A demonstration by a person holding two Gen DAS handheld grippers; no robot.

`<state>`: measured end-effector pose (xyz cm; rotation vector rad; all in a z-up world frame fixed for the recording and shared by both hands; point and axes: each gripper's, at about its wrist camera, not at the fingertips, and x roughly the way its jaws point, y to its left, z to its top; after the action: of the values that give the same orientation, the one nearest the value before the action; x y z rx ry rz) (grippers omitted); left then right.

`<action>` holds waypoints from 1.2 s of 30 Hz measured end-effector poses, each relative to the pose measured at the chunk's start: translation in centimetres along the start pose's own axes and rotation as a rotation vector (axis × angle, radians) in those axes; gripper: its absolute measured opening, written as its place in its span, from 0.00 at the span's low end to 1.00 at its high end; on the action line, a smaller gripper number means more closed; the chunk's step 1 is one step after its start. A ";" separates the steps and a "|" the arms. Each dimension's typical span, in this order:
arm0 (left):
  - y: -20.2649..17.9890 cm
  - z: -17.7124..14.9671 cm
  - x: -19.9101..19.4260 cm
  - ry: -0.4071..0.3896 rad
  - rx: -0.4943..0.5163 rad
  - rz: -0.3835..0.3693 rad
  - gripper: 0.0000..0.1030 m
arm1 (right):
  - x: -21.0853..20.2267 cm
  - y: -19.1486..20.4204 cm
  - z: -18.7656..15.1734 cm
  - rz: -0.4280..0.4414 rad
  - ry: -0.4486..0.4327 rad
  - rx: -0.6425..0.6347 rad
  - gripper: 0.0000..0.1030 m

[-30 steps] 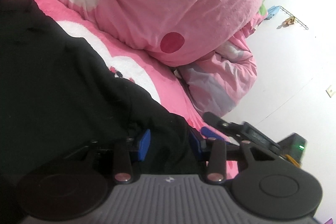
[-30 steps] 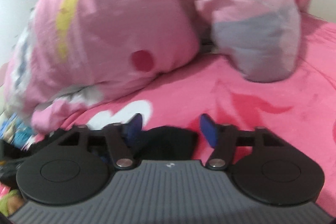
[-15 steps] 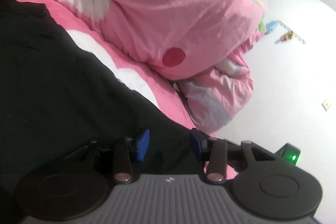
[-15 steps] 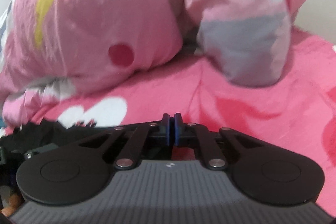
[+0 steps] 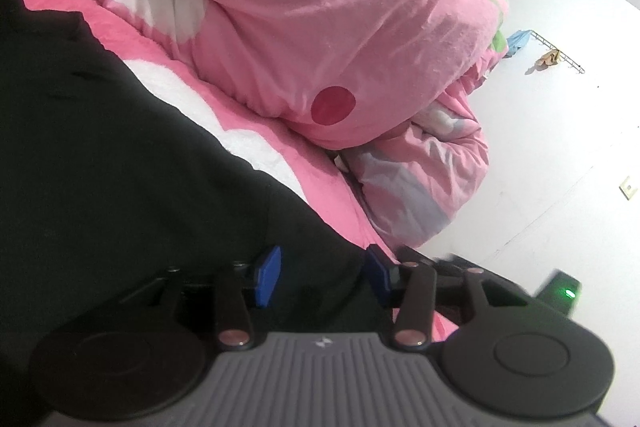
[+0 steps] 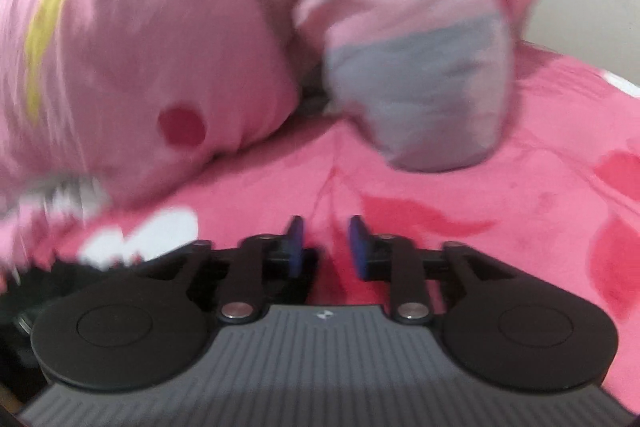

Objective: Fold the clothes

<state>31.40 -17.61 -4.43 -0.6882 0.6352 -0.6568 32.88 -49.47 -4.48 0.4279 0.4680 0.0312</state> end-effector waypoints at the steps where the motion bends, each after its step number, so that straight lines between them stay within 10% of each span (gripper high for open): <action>1: 0.0 0.0 0.0 0.000 -0.001 -0.002 0.47 | -0.9 -0.6 0.0 0.025 0.003 0.047 0.28; 11: -0.5 0.1 -0.7 -0.020 0.024 -0.062 0.53 | -7.8 -2.0 -3.9 0.189 0.252 0.264 0.35; 15: -3.9 -0.9 -1.1 0.022 0.237 -0.149 0.59 | -7.3 -1.1 -4.9 0.180 0.274 0.204 0.27; 17: -6.5 -2.2 -0.6 0.087 0.405 -0.175 0.61 | -7.3 -0.9 -5.1 0.177 0.269 0.180 0.06; 22: -12.8 -6.8 1.4 0.209 0.837 -0.096 0.62 | -7.3 -2.2 -5.2 0.269 0.234 0.253 0.03; 27: -15.0 -9.9 3.9 0.331 1.015 0.036 0.61 | -7.4 -2.9 -5.2 0.326 0.226 0.305 0.02; 36: -14.9 -9.1 5.2 0.366 0.974 0.108 0.11 | -8.1 -4.6 -4.8 0.464 0.169 0.400 0.02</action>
<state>23.36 -33.48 -0.58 0.3774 0.5903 -0.8927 23.17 -52.78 -6.73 0.9258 0.5336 0.4309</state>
